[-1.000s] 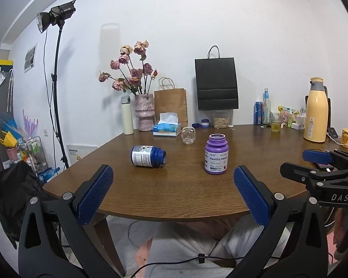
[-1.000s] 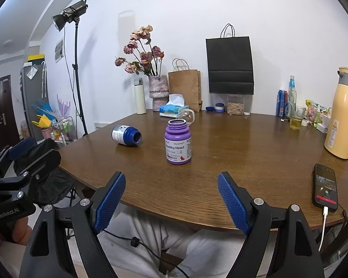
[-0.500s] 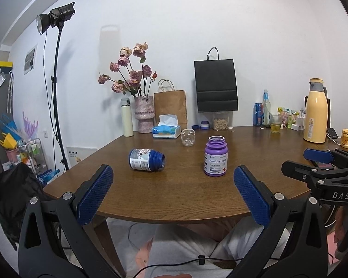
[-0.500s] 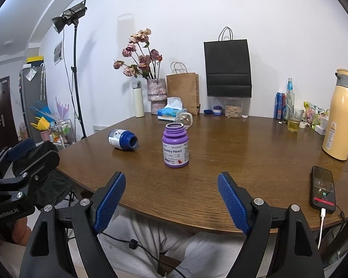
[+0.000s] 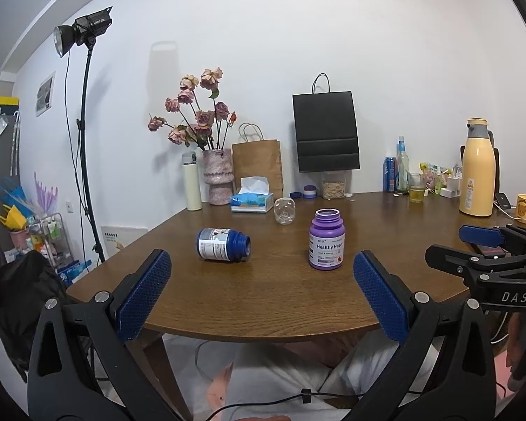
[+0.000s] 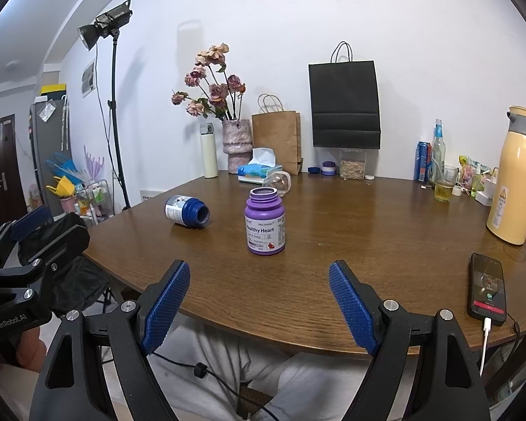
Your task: Flip cup upright
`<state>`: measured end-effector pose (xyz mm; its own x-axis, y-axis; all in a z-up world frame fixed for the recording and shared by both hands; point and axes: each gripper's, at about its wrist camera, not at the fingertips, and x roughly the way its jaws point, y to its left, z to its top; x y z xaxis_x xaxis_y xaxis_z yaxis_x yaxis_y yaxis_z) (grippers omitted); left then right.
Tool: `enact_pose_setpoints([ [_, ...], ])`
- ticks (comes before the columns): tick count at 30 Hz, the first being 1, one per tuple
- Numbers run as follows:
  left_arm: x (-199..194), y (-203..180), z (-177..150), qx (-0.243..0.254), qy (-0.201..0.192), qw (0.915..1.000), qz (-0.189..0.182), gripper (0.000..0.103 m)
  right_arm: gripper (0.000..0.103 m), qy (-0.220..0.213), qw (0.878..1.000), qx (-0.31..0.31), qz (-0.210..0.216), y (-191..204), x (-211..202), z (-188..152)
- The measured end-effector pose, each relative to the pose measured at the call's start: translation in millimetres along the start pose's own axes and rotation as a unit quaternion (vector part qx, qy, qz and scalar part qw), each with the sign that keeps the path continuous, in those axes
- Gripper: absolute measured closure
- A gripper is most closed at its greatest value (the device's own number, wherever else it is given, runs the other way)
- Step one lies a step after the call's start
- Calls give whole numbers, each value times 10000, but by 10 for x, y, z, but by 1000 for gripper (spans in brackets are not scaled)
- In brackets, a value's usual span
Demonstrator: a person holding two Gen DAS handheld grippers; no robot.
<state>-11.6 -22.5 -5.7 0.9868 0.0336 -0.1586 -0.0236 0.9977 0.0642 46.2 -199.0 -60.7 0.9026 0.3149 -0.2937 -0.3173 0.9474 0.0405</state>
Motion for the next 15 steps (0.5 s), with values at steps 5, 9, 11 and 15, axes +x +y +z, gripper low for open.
enact_pose_setpoints([
  [5, -1, 3, 0, -8, -2, 10000, 10, 0, 17, 3, 10000, 8, -2, -11, 0, 8],
  [9, 1, 1, -5, -10, -2, 10000, 6, 0, 17, -1, 10000, 5, -4, -11, 5, 16],
  [11, 2, 2, -6, -14, 1, 10000, 5, 0, 17, 1, 10000, 14, -5, -11, 4, 14],
  [15, 0, 1, -12, -21, -7, 10000, 23, 0, 17, 4, 10000, 28, -22, -17, 12, 11],
])
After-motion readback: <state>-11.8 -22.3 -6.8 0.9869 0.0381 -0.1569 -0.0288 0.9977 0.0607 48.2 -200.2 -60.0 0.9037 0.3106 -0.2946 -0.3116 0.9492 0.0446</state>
